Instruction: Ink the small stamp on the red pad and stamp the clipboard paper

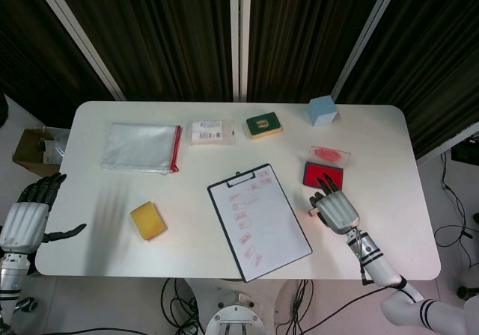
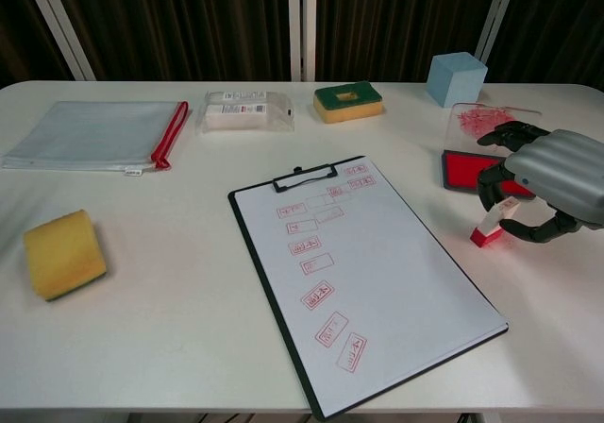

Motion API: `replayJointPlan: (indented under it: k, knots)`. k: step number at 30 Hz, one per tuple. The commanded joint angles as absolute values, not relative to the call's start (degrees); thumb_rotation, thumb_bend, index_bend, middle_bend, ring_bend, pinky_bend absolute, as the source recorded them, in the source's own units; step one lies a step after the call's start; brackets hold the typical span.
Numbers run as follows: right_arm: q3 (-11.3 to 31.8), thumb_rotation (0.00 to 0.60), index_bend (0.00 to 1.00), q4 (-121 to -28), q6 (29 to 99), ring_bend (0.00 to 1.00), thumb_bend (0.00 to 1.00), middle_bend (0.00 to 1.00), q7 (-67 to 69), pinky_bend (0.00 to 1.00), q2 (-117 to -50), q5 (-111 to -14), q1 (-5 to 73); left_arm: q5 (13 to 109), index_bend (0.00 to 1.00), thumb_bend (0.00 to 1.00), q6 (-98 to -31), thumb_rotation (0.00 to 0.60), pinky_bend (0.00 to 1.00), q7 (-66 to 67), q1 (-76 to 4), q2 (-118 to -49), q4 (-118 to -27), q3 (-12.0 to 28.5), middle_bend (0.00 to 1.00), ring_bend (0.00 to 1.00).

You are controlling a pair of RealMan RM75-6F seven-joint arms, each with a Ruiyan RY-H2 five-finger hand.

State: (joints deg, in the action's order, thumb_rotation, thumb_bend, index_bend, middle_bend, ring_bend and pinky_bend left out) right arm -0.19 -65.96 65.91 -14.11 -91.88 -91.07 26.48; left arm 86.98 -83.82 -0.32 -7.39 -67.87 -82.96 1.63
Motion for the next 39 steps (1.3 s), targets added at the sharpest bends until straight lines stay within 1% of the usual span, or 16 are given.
replayJointPlan:
  k: [1, 6, 10, 15, 17, 21, 29, 39]
  knots:
    - [-0.04, 0.6, 0.62, -65.93, 66.17, 0.09, 0.36, 0.49, -13.85, 0.0, -91.86, -91.01, 26.49, 86.93, 0.04, 0.06, -83.77, 0.314, 0.18, -0.42, -7.38, -67.88, -82.86, 1.63, 0.06, 0.1]
    - [1.1, 0.6, 0.62, -67.03, 66.72, 0.1, 0.36, 0.5, -13.12, 0.0, -90.88, -90.3, 26.79, 86.91, 0.04, 0.06, -83.85, 0.315, 0.18, -0.73, -7.3, -67.94, -82.58, 1.63, 0.06, 0.1]
    - [3.5, 0.6, 0.62, -68.37, 66.33, 0.1, 0.36, 0.5, -13.02, 0.0, -89.38, -88.08, 27.5, 86.85, 0.04, 0.06, -83.79, 0.315, 0.18, -1.02, -7.23, -68.0, -82.31, 1.59, 0.06, 0.1]
    - [7.67, 0.6, 0.62, -67.21, 61.92, 0.1, 0.36, 0.5, -13.17, 0.0, -89.05, -81.51, 29.26, 86.75, 0.04, 0.06, -83.73, 0.314, 0.18, -1.51, -7.12, -68.24, -81.85, 1.52, 0.06, 0.1]
    - [9.48, 0.6, 0.62, -65.42, 59.29, 0.1, 0.36, 0.51, -14.15, 0.0, -89.76, -77.92, 30.24, 86.71, 0.04, 0.06, -83.66, 0.312, 0.18, -1.65, -7.1, -68.35, -81.67, 1.49, 0.06, 0.1]
    - [11.69, 0.6, 0.62, -62.23, 56.91, 0.1, 0.36, 0.51, -16.25, 0.0, -91.76, -73.38, 31.62, 86.6, 0.04, 0.06, -83.52, 0.315, 0.18, -1.87, -7.04, -68.4, -81.41, 1.44, 0.06, 0.1]
    - [11.91, 0.6, 0.63, -59.0, 55.43, 0.1, 0.36, 0.51, -17.65, 0.0, -94.78, -71.0, 33.11, 86.29, 0.04, 0.06, -83.15, 0.32, 0.18, -2.06, -7.16, -68.39, -81.1, 1.59, 0.06, 0.1]
    - [11.2, 0.6, 0.63, -58.38, 55.26, 0.1, 0.37, 0.52, -17.76, 0.0, -95.55, -70.55, 33.6, 86.33, 0.04, 0.06, -82.88, 0.318, 0.18, -2.41, -7.34, -68.46, -80.73, 1.65, 0.06, 0.1]
